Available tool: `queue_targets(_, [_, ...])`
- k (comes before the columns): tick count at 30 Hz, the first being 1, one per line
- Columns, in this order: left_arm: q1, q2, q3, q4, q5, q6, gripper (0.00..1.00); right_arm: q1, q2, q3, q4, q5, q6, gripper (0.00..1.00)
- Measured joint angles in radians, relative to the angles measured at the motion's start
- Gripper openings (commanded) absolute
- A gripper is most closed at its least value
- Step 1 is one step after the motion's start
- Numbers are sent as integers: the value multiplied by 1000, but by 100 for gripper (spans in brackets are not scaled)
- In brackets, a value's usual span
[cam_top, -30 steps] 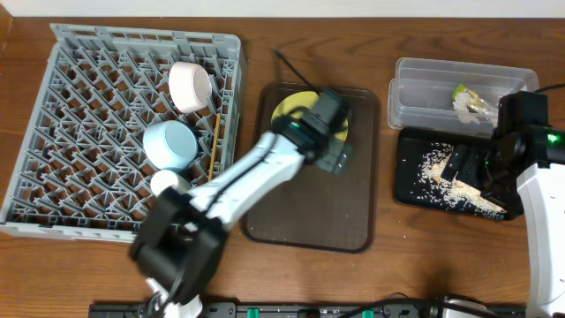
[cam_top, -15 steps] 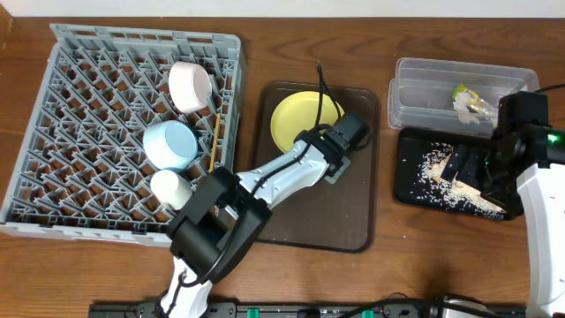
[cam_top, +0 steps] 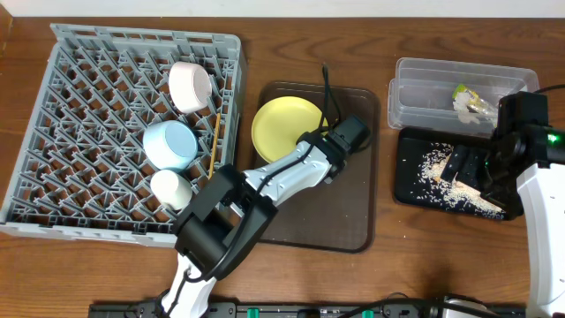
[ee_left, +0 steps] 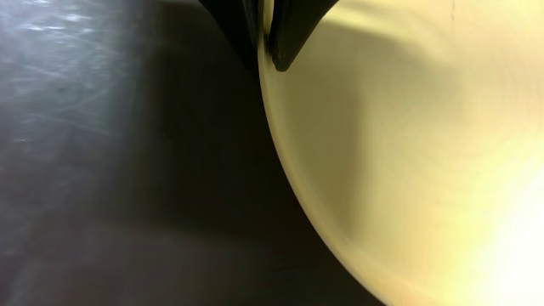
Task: Sort waste into correct bins and load items into the dishwasher
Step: 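Reach the left gripper to the tray and grasp the yellow plate edge, then lift the yellow plate and carry it left into the dish rack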
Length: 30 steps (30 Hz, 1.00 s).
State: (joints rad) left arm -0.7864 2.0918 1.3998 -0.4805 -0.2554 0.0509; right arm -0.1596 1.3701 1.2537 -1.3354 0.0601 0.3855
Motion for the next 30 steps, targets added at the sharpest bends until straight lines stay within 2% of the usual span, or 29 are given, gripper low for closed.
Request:
queue_targets(10, [-62,-4,0,-39,-199,39,8,0,0,0,0,0,0,99])
queue_targets(16, [-78,-66,0,-98,-222,50,8,0,0,0,0,0,0,99])
queue_targets(24, [-76,-242,0,-126,-230,52,8,0,0,0,-2,0,0,99])
queue_targets(30, [-22,-396,0,-140,-197,51,8,0,0,0,-3,0,0,99])
